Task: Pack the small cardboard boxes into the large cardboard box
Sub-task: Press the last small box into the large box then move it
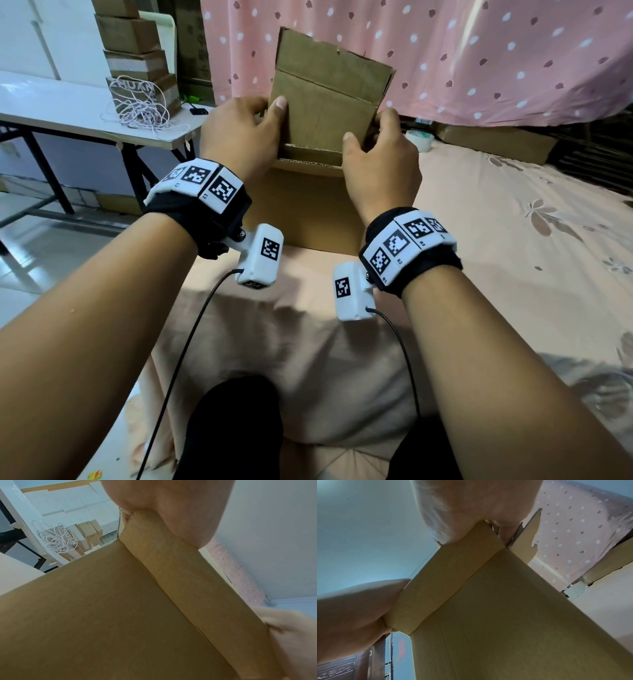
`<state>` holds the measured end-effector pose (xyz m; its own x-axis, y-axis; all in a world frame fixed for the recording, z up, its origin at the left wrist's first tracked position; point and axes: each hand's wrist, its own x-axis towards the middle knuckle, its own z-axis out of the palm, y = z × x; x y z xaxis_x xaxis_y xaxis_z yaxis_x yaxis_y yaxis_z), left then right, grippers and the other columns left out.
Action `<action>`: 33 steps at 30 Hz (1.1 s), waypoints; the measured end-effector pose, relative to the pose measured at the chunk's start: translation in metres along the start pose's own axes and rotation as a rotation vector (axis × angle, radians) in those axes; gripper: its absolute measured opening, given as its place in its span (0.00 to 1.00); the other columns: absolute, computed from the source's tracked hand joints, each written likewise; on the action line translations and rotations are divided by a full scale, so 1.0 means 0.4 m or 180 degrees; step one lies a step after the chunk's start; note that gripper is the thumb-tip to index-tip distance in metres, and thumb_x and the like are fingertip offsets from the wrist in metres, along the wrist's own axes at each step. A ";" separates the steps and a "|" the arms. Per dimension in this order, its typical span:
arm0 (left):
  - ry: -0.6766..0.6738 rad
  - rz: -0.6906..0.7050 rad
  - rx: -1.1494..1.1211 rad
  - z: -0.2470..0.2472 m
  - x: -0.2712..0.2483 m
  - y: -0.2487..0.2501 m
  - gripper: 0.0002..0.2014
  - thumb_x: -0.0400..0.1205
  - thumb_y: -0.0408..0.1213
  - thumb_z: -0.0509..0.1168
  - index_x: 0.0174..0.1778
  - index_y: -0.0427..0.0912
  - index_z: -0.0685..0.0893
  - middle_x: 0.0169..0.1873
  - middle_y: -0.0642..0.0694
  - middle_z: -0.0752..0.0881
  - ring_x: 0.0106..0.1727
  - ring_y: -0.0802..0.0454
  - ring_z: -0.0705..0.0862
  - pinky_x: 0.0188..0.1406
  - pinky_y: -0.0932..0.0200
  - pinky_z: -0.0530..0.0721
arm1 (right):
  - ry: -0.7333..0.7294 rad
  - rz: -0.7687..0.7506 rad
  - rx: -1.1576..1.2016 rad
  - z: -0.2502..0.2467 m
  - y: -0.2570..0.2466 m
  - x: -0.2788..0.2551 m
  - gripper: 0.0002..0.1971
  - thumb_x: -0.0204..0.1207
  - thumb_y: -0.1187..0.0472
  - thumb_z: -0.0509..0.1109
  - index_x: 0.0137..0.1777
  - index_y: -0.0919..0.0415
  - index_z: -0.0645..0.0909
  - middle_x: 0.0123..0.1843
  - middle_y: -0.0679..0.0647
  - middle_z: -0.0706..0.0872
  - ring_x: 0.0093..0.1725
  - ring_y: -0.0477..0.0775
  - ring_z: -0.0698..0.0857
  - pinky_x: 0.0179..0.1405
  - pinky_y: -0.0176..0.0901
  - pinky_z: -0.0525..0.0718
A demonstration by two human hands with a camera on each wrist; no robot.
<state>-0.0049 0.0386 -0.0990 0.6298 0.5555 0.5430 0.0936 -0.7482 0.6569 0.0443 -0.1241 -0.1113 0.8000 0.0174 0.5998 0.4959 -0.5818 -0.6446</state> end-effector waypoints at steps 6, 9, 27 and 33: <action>0.0040 0.0043 -0.0095 -0.003 -0.012 0.017 0.25 0.86 0.61 0.58 0.59 0.47 0.92 0.48 0.42 0.93 0.51 0.42 0.90 0.56 0.46 0.89 | -0.0014 0.0139 0.0070 -0.001 0.008 0.001 0.19 0.77 0.45 0.66 0.62 0.56 0.77 0.50 0.54 0.90 0.55 0.67 0.85 0.57 0.59 0.85; -0.0076 0.0104 0.0007 0.004 -0.003 0.015 0.28 0.87 0.61 0.56 0.53 0.43 0.93 0.42 0.39 0.92 0.46 0.40 0.89 0.48 0.49 0.87 | -0.0087 0.0166 0.0040 -0.005 0.007 0.012 0.18 0.77 0.48 0.66 0.61 0.57 0.77 0.50 0.55 0.89 0.54 0.66 0.85 0.55 0.56 0.85; -0.0298 0.0116 0.0017 0.017 -0.035 -0.017 0.19 0.78 0.46 0.52 0.45 0.35 0.83 0.45 0.31 0.82 0.45 0.36 0.81 0.45 0.47 0.82 | -0.0150 0.0048 -0.0187 0.001 0.007 -0.003 0.21 0.79 0.52 0.59 0.69 0.58 0.76 0.56 0.56 0.87 0.57 0.64 0.84 0.59 0.55 0.83; -0.0341 0.0171 0.0027 0.007 -0.034 -0.011 0.18 0.83 0.39 0.55 0.54 0.30 0.84 0.50 0.29 0.84 0.52 0.35 0.82 0.43 0.53 0.75 | -0.0205 0.0112 -0.0185 -0.002 -0.003 -0.003 0.20 0.78 0.53 0.60 0.68 0.58 0.76 0.50 0.55 0.84 0.58 0.65 0.83 0.60 0.56 0.82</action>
<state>-0.0117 0.0334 -0.1106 0.7127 0.4729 0.5181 0.0637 -0.7792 0.6235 0.0425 -0.1242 -0.1106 0.8376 0.0472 0.5442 0.4481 -0.6292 -0.6351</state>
